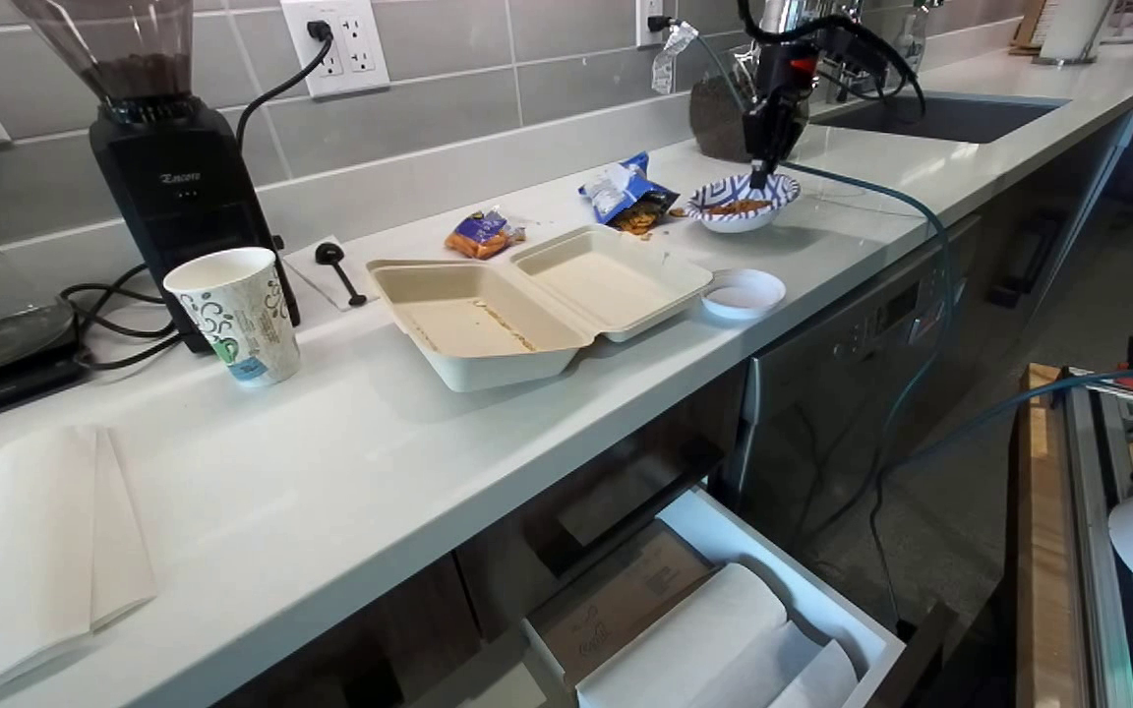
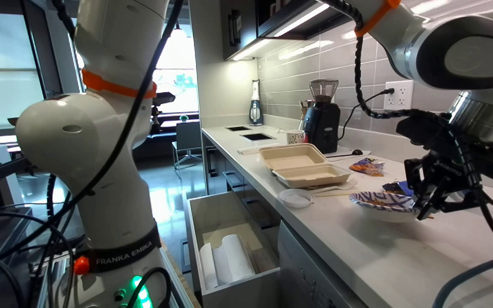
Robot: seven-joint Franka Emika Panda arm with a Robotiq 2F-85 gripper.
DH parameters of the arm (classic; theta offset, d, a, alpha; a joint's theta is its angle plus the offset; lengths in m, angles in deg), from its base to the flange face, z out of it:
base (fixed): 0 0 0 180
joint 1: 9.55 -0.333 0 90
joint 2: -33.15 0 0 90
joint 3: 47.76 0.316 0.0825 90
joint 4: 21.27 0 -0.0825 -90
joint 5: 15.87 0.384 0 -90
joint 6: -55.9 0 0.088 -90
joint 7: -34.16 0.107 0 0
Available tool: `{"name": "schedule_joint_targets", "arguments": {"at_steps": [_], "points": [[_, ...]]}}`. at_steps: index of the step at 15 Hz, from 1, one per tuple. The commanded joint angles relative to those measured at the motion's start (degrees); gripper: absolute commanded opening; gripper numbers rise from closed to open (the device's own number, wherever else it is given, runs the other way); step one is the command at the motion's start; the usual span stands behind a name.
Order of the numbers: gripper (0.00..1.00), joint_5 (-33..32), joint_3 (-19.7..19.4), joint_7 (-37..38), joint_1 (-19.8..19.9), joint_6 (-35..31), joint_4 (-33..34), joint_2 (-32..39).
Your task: Pour the contents in the bowl into the carton box
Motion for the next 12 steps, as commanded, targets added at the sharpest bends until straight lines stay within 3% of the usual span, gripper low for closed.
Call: {"name": "schedule_joint_targets", "arguments": {"at_steps": [1, 12], "points": [[0.03, 1.4, -0.4, -2.2, 0.0, 3.5, -2.2, -3.2], [0.03, -0.9, -0.8, 0.7, -6.7, 3.2, -14.2, -16.3]]}}
